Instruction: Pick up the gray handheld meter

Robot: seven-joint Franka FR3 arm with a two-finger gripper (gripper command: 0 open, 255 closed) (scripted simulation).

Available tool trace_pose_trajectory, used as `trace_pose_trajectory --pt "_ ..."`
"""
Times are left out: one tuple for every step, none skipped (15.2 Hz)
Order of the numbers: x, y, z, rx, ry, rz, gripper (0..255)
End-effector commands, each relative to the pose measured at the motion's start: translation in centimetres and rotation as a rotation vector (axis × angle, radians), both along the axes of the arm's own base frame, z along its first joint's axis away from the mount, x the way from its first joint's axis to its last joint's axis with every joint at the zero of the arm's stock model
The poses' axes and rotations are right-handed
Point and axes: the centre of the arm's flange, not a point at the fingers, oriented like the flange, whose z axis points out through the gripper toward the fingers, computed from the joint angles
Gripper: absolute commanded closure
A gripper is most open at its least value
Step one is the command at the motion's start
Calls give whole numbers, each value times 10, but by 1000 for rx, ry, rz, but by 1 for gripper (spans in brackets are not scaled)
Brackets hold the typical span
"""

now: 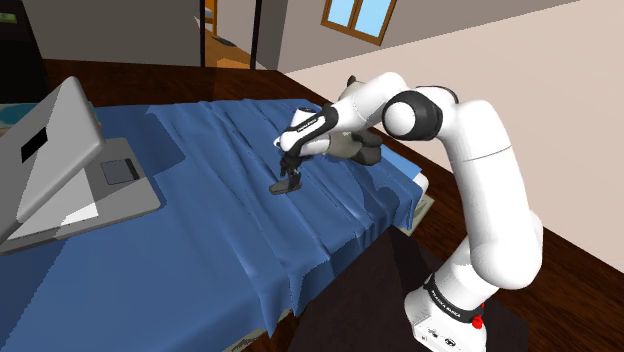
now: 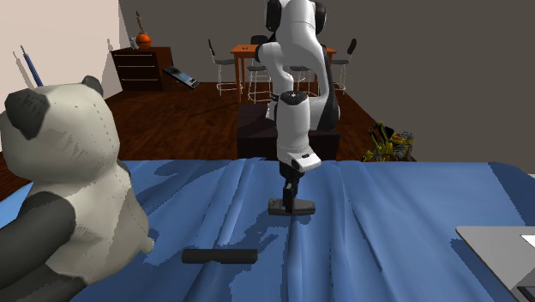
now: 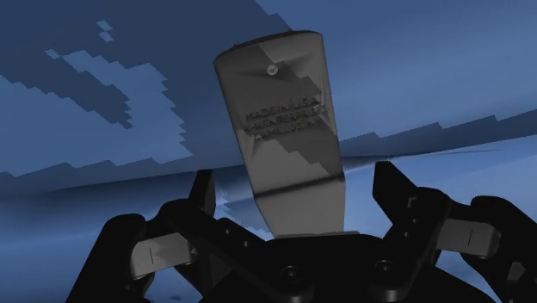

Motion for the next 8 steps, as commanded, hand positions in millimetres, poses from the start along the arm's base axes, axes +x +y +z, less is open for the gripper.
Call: trace_pose_trajectory --pt "-1 0 -11 0 0 1 0" --pt "-1 0 -16 0 0 1 0" --pt "-1 0 -24 0 0 1 0" --pt "-1 0 -24 0 0 1 0" --pt "-1 0 -24 0 0 1 0" --pt "-1 0 -24 0 0 1 255" --pt "-1 0 -24 0 0 1 255" --pt "-1 0 -24 0 0 1 255"
